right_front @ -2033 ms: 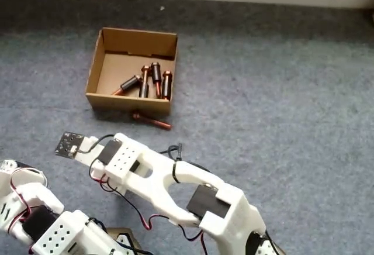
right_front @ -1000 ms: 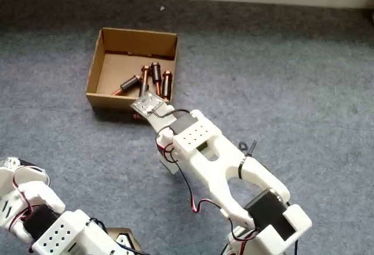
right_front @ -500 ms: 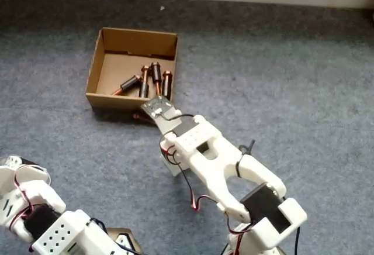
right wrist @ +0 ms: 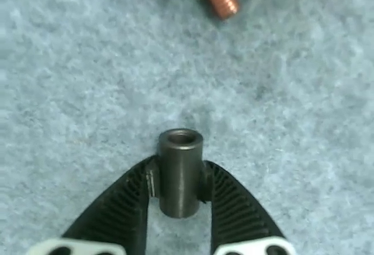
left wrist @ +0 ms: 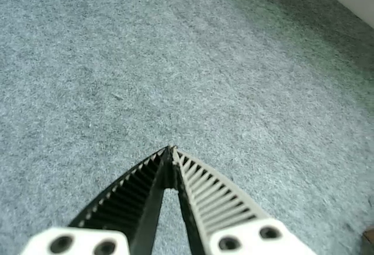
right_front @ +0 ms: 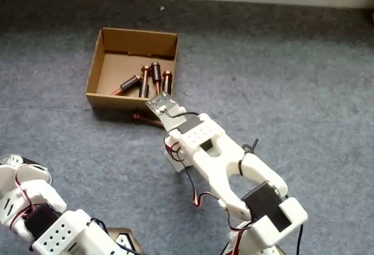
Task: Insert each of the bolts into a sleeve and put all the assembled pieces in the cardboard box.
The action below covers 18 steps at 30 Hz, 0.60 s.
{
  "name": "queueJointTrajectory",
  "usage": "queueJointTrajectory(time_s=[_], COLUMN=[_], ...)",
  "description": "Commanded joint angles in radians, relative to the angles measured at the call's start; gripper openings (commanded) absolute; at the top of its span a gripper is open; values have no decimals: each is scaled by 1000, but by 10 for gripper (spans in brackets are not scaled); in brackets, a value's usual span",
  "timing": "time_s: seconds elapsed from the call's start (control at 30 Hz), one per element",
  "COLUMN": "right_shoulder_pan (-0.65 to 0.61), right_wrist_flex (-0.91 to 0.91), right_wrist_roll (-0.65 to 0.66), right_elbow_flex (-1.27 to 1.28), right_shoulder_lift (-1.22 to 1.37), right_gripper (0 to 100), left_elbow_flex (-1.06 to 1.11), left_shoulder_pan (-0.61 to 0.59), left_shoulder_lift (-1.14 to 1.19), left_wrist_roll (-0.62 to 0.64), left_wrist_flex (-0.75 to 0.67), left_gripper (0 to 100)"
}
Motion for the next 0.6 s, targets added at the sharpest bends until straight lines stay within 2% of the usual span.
queueJointTrajectory(time_s=[0.0, 0.2, 0.33, 0.57], right_shoulder_pan=[13, 62, 130, 315], right_wrist_flex=[-22, 10, 10, 4], right_wrist_roll=[-38, -167, -218, -331], right_elbow_flex=[5, 147, 255, 344], right_shoulder_lift=[-193, -509, -653, -786], right_gripper=[5, 5, 5, 5], left_elbow_flex=[-13, -42, -157, -392], left_shoulder_pan=[36, 182, 337, 631], left_shoulder_lift=[-5, -4, 4, 7], left_wrist_roll=[-3, -98, -164, -203], left_wrist_flex=[-8, 23, 169, 405], left_gripper=[8, 8, 8, 8])
